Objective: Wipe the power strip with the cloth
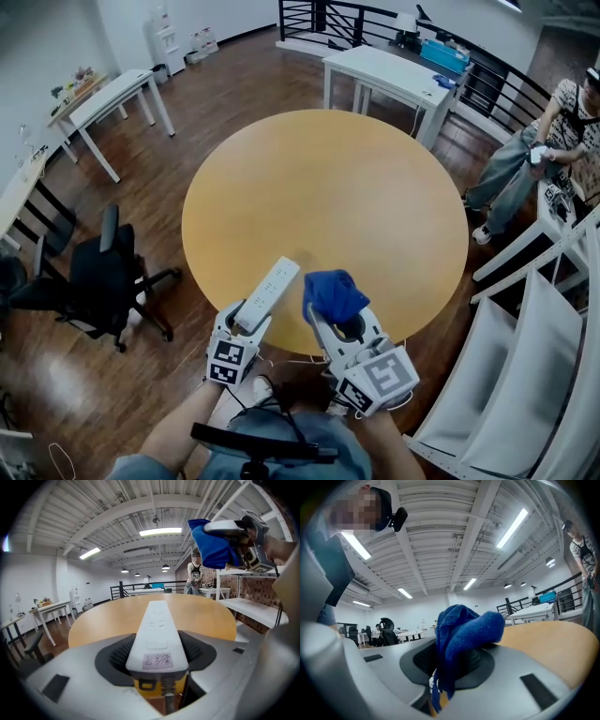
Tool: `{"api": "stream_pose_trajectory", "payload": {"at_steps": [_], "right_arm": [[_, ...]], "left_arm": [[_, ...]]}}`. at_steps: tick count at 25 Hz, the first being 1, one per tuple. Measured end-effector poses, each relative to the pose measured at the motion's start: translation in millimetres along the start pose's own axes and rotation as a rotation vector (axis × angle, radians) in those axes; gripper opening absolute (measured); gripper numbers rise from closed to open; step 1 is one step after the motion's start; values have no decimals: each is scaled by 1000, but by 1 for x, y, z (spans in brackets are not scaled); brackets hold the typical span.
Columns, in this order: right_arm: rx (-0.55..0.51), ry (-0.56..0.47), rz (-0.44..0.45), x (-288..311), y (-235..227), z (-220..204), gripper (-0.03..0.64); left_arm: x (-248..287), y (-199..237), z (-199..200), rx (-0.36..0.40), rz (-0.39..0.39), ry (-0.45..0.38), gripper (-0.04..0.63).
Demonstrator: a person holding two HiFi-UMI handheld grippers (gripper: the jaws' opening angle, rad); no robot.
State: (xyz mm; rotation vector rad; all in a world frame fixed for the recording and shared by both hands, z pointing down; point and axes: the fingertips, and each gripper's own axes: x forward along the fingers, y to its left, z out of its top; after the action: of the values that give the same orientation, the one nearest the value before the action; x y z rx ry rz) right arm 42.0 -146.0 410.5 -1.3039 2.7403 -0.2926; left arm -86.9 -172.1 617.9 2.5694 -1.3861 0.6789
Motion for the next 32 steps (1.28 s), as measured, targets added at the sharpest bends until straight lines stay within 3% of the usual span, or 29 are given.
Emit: {"api": "stream_pose_trajectory", "payload": {"at_steps": [3, 8, 14, 18, 22, 27, 32], "right_arm": [[-3, -23, 22, 4, 6, 8, 67], [-30, -82, 74, 8, 17, 36, 67], [-63, -158, 133, 8, 32, 76, 67], [-32, -162, 223, 17, 58, 82, 67], [-40, -66, 290, 28, 83, 66, 67], [-38, -58, 294, 28, 78, 58, 67], [-55, -105, 227, 25, 50, 68, 67]], "left_arm": [[-11, 6, 39, 31, -1, -77, 293], [-24, -11, 116, 152, -54, -201, 293], [-38, -45, 176, 211, -113, -284, 293], [-42, -59, 195, 262, -128, -330, 293], [-45, -71, 204, 322, -133, -338, 293], [-48, -75, 202, 327, -133, -346, 292], [-57, -70, 197, 314, -133, -351, 291]]}}
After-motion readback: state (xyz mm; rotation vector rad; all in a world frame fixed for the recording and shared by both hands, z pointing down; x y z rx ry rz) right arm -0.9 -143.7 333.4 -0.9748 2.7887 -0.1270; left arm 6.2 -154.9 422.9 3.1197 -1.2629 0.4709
